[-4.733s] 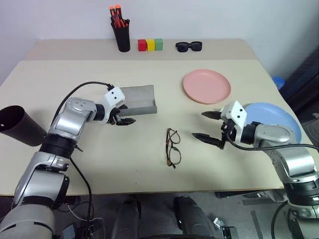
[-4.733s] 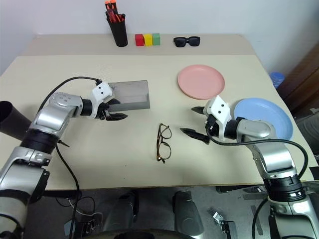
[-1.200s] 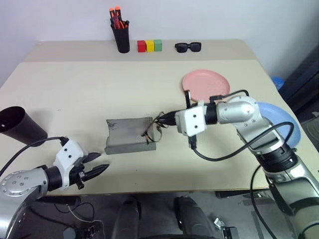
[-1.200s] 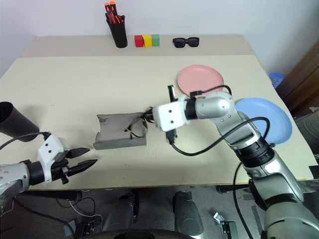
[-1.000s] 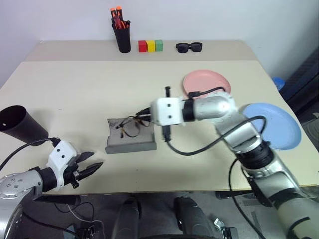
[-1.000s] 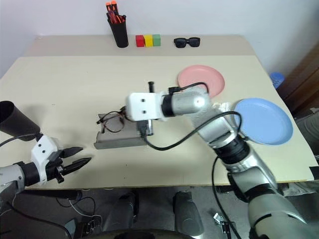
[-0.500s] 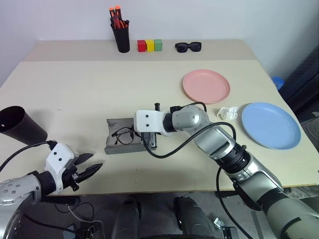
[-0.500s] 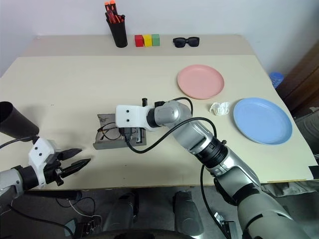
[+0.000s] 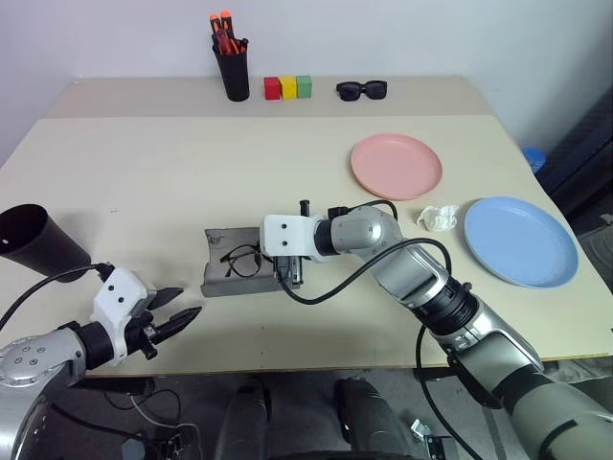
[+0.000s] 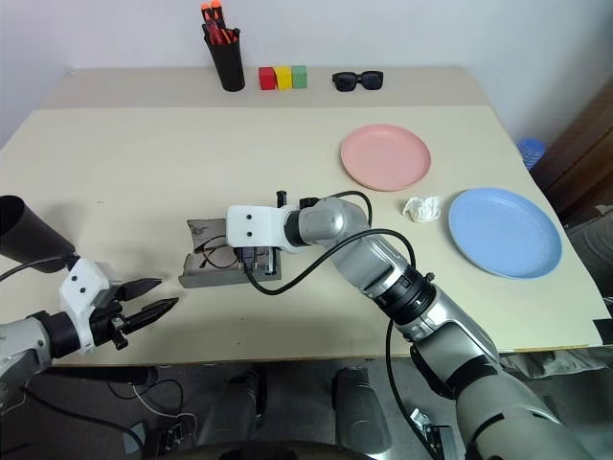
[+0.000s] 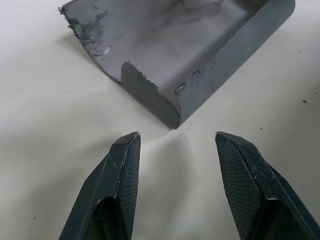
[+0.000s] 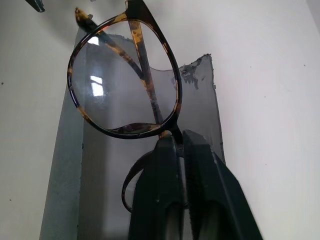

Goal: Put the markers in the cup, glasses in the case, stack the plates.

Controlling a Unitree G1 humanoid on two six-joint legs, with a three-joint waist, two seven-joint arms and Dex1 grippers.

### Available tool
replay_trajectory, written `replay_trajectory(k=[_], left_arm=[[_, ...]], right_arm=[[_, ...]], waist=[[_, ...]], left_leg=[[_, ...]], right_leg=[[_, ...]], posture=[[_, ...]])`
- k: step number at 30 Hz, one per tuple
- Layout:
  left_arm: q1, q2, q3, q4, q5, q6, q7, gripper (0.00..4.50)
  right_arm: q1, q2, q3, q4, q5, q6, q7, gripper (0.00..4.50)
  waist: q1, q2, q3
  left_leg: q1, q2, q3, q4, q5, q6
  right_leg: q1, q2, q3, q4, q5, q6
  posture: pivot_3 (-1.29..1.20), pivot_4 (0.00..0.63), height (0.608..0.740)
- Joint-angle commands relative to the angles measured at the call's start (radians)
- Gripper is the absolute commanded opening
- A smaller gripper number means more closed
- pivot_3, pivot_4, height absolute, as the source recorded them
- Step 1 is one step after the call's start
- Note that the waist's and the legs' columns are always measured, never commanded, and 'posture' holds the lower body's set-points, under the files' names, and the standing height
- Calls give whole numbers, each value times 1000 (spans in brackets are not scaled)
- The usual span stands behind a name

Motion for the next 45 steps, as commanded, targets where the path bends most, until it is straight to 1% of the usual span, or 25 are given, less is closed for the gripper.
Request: replay_trajectory(k=[1, 3, 4, 7, 8, 10, 13, 18, 20, 25, 27, 29, 31, 32, 39, 45], left_arm=[[-8, -1, 4, -26, -11, 2, 4, 2437], [-9, -1, 5, -27, -13, 5, 4, 2437], [-9, -1, 5, -28, -13, 6, 4, 2437], [-10, -3, 6, -29, -17, 9, 7, 2437], [-10, -4, 7, -31, -19, 11, 9, 2437], [-9, -5, 10, -32, -23, 14, 10, 2437], [-9, -6, 10, -35, -27, 19, 13, 2437], [-13, -4, 10, -36, -36, 29, 17, 2437], [-16, -4, 9, -35, -39, 31, 20, 2437], [-24, -3, 10, -38, -45, 38, 25, 2437], [-25, -3, 13, -40, -48, 42, 25, 2437], [-23, -4, 19, -43, -56, 48, 24, 2437], [-22, -2, 24, -44, -63, 52, 22, 2437], [-22, 0, 26, -42, -65, 53, 21, 2437], [-20, 6, 78, -5, -72, 57, 19, 2437], [-3, -2, 100, 0, -71, 55, 20, 2437]], right_arm=[[-4, 4, -30, -12, 3, -45, -5, 2031], [-2, -1, -38, -16, 9, -80, -3, 2965], [-1, -2, -43, -17, 14, -91, -1, 2965], [13, 21, -102, -35, 115, -41, 42, 2965], [17, 31, -140, -50, 181, 8, 69, 2965], [13, 60, -222, -75, 313, 164, 100, 2965], [-5, 77, -303, -66, 424, 335, 102, 2965], [-1, 95, -351, -84, 539, 489, 83, 2965], [-4, 107, -355, -78, 553, 517, 54, 2965], [0, 100, -289, -17, 464, 407, -17, 2965], [0, 80, -256, 9, 428, 349, -11, 2965], [-1, 64, -234, 23, 420, 318, 16, 3517], [-5, 53, -219, 33, 418, 300, 40, 4316], [-7, 48, -207, 40, 413, 286, 53, 4470], [-47, 41, -133, 143, 322, 98, 117, 4470], [-73, 86, -128, 241, 313, 58, 160, 4470]], waist=[[0, 0, 0], [0, 0, 0], [0, 0, 0], [0, 0, 0], [1, 0, 0], [1, 0, 0], [0, 0, 0], [0, 0, 0], [-2, 0, 0], [-8, 0, 0], [-11, 0, 0], [-13, 0, 0], [-17, 0, 0], [-20, 0, 0], [-24, 0, 0], [-24, 0, 0]], left_leg=[[0, 0, 0, 0, 0, 0], [0, 0, 0, 0, 0, 0], [0, 0, 0, 0, 0, 0], [0, 0, 0, 0, 0, 0], [0, 0, 0, 0, 0, 0], [0, 0, 0, 0, 0, 0], [0, 0, 0, 0, 0, 0], [0, 0, 0, 0, 0, 0], [0, 0, 0, -1, 0, 0], [-1, 0, 0, -2, 0, 0], [-1, 0, 0, -2, 0, 0], [-2, 0, 0, -2, 0, 0], [-2, 0, 1, -2, 0, 0], [-2, 0, 1, -2, 0, 0], [-2, 0, 0, -3, 0, 0], [-2, 0, 0, -3, 0, 0]], right_leg=[[0, 0, 0, 0, 0, 0], [0, 0, 0, 0, 0, 0], [0, 0, 0, 0, 0, 0], [0, 0, 0, 0, 0, 0], [0, 0, 0, 0, 0, 0], [0, 0, 0, 0, 0, 0], [0, 0, 0, 0, 0, 0], [0, 0, 0, 0, 0, 0], [-1, 0, 0, 0, 0, 0], [-2, 0, 0, -1, 0, 0], [-2, 0, 0, -2, 0, 0], [-2, 0, 0, -2, 0, 0], [-2, 0, 0, -3, 0, 0], [-2, 0, 0, -3, 0, 0], [-2, 0, 0, -2, 0, 0], [-2, 0, 0, -2, 0, 0]], posture=[[0, 150, 740], [0, 150, 740], [0, 150, 740], [0, 150, 740], [0, 150, 740], [0, 150, 740], [0, 150, 740], [0, 150, 740], [0, 150, 740], [0, 150, 740], [0, 150, 740], [0, 150, 740], [0, 150, 740], [0, 150, 740], [0, 150, 740], [0, 150, 740]])
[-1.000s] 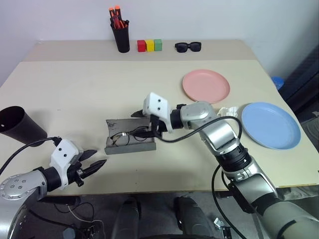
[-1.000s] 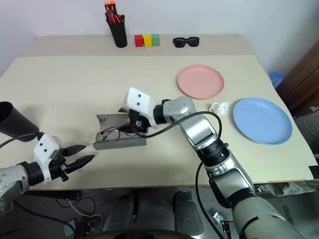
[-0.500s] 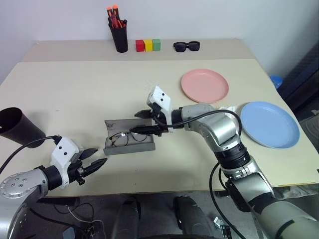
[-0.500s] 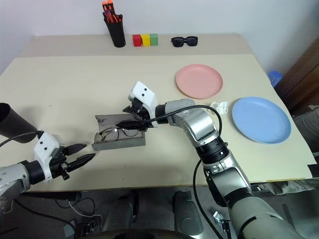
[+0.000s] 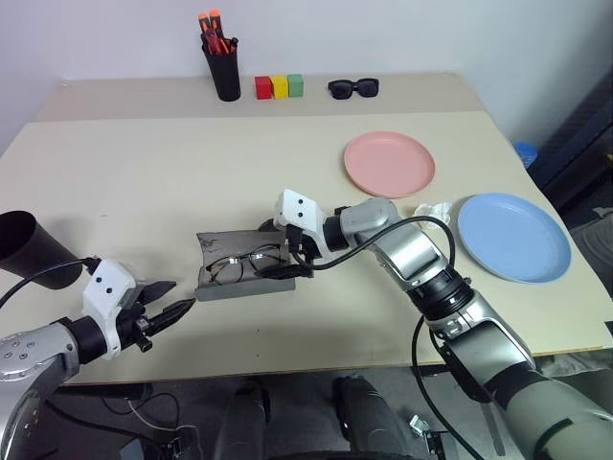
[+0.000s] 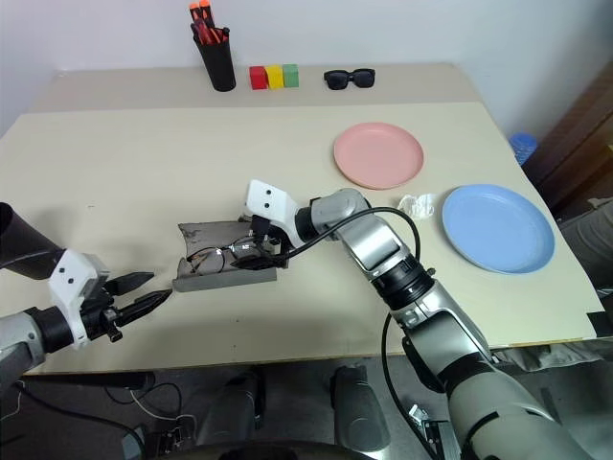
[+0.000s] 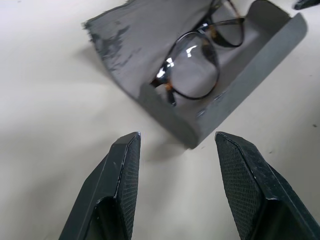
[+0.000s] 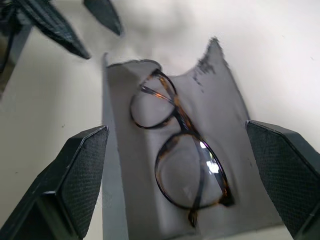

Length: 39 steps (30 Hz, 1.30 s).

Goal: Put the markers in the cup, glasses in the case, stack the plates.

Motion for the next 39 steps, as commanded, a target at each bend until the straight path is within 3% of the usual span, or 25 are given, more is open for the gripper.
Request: replay_trajectory(k=[1, 16, 25, 32, 35, 39], left_arm=[[13, -4, 34, -12, -5, -9, 1, 2437], [37, -21, 39, -29, -15, -9, 18, 2437], [13, -14, 15, -19, -10, -7, 17, 2437], [-38, -22, -1, -15, -20, -6, 24, 2437], [-157, -33, 21, 1, -111, 56, 58, 2437], [-292, -14, 6, 65, -124, 99, 91, 1051]], right_arm=[[-34, 33, -5, 40, 1, -21, 18, 4470], [-29, 86, 9, 168, -49, -59, 59, 4470], [36, 18, 22, -9, 4, 26, 193, 4470], [58, 1, -9, -67, 17, 19, 174, 4470], [87, -42, -64, -144, 39, 2, 157, 4470], [131, -98, -104, -237, 63, 12, 140, 4500]], waist=[[0, 0, 0], [0, 0, 0], [1, 0, 0], [1, 0, 0], [11, 0, 0], [15, 0, 0]], left_leg=[[0, 0, 0, 0, 0, 0], [0, 0, 0, 0, 0, 0], [0, 0, 0, 0, 0, 0], [0, 0, 0, 0, 0, 0], [0, 0, 0, 0, 0, 0], [0, 0, 0, 2, 0, 0]], right_leg=[[0, 0, 0, 0, 0, 0], [0, 0, 0, 0, 0, 0], [0, 0, 0, 0, 0, 0], [0, 0, 0, 0, 0, 0], [0, 0, 0, 0, 0, 0], [1, 0, 0, 0, 0, 0]], posture=[[0, 150, 740], [0, 150, 740], [0, 150, 740], [0, 150, 740], [0, 150, 740], [0, 150, 740]])
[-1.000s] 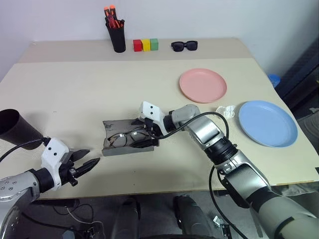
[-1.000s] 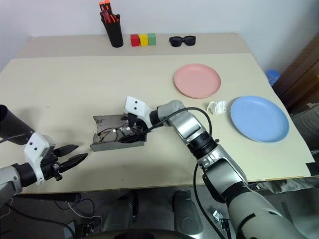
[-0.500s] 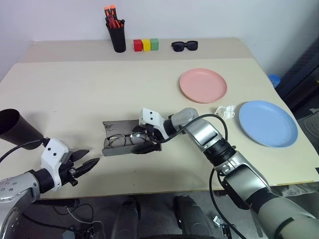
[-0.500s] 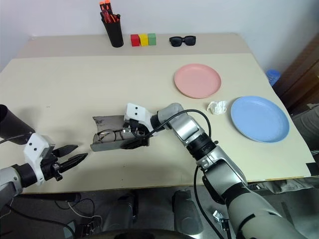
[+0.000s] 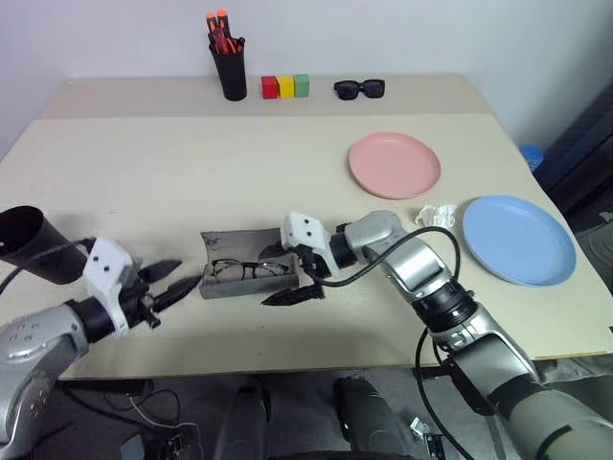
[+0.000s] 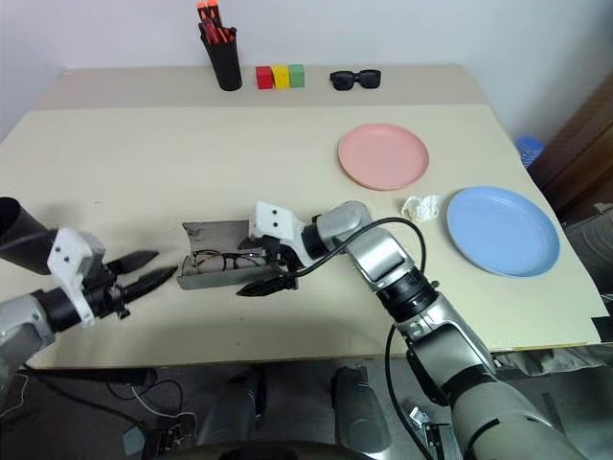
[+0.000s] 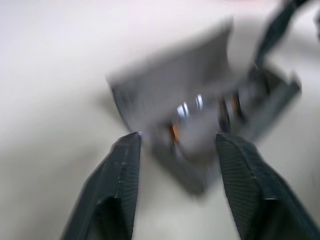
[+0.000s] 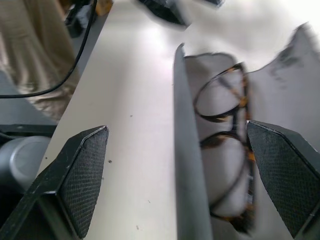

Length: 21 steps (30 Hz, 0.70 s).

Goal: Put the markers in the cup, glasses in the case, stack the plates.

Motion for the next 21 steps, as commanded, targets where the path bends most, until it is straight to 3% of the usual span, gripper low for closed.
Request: replay_trajectory(k=[1, 2, 9, 16, 21], left_arm=[[-133, 17, -19, 65, -20, 30, 35, 440], [-203, 19, -52, 100, -12, 35, 42, 21], [-618, 22, -379, 403, 171, 19, -14, 21], [-804, -12, -603, 634, 301, -49, -186, 21], [-801, -6, -665, 631, 319, -57, -310, 21]], right_arm=[[36, -47, -61, -120, 38, 0, -17, 4500], [54, -65, -74, -150, 43, 10, -26, 4500], [129, -152, -156, -276, 79, 69, -97, 4500], [252, -198, -282, -342, 68, 33, -240, 4500], [345, -259, -329, -336, 57, -2, -281, 4500]], waist=[[0, 0, 0], [6, 0, 0], [12, 0, 0], [14, 0, 0], [12, 0, 0]], left_leg=[[0, 0, 0, 0, 0, 0], [1, 0, 0, -1, 0, 0], [0, 0, -2, 1, 0, 0], [0, 0, -3, -2, 0, 0], [-1, -1, -2, 0, 0, 0]], right_leg=[[0, 0, 0, 0, 0, 0], [0, 0, 0, 0, 0, 0], [2, 1, -1, 0, 0, 1], [1, 2, -1, 2, -1, 5], [1, 1, 0, 1, -2, 4]], posture=[[0, 150, 740], [0, 150, 740], [0, 150, 740], [0, 150, 740], [0, 150, 740]])
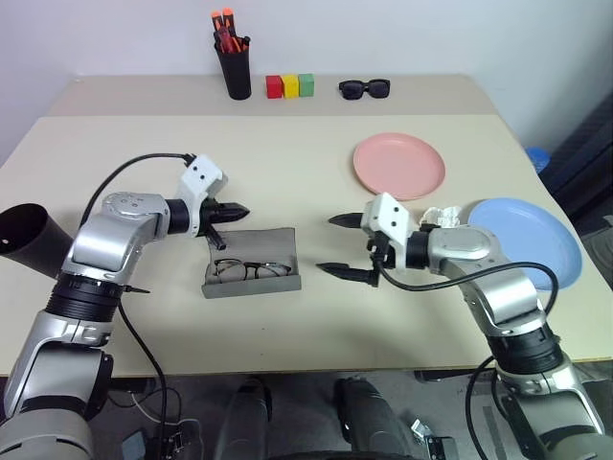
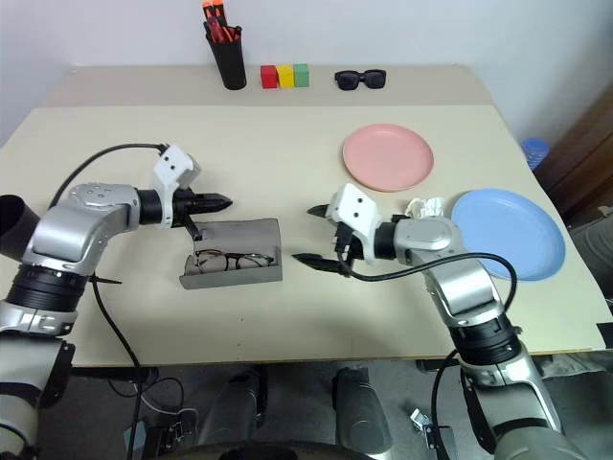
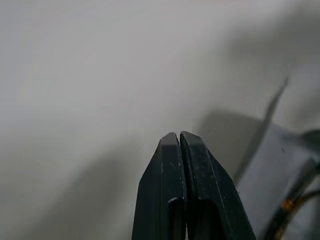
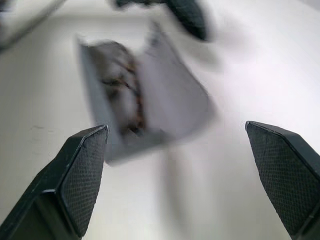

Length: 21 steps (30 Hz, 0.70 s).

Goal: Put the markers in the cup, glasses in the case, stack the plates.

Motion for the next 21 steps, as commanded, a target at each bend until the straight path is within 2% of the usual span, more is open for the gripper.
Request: replay_trajectory(k=[1, 9, 21], left_arm=[[0, 18, -23, -38, 19, -22, -79, 21], [101, 76, 18, -179, 1, -54, -175, 21], [364, 168, 144, -450, -35, -25, -135, 21]], right_arm=[[31, -28, -42, -30, 0, -38, -26, 4500], [27, -21, -26, 7, 0, -70, -53, 4500], [-67, 14, 11, 189, -50, -164, -77, 4500]], waist=[[-2, 0, 0], [-3, 0, 0], [-2, 0, 0]], left_leg=[[0, 0, 0, 0, 0, 0], [2, 0, 0, 1, 0, 0], [2, 0, 0, 1, 0, 0]], right_leg=[[0, 0, 0, 0, 0, 0], [1, 0, 0, 2, 0, 0], [1, 0, 0, 2, 0, -1]], posture=[[0, 150, 740], [0, 150, 740], [0, 150, 740]])
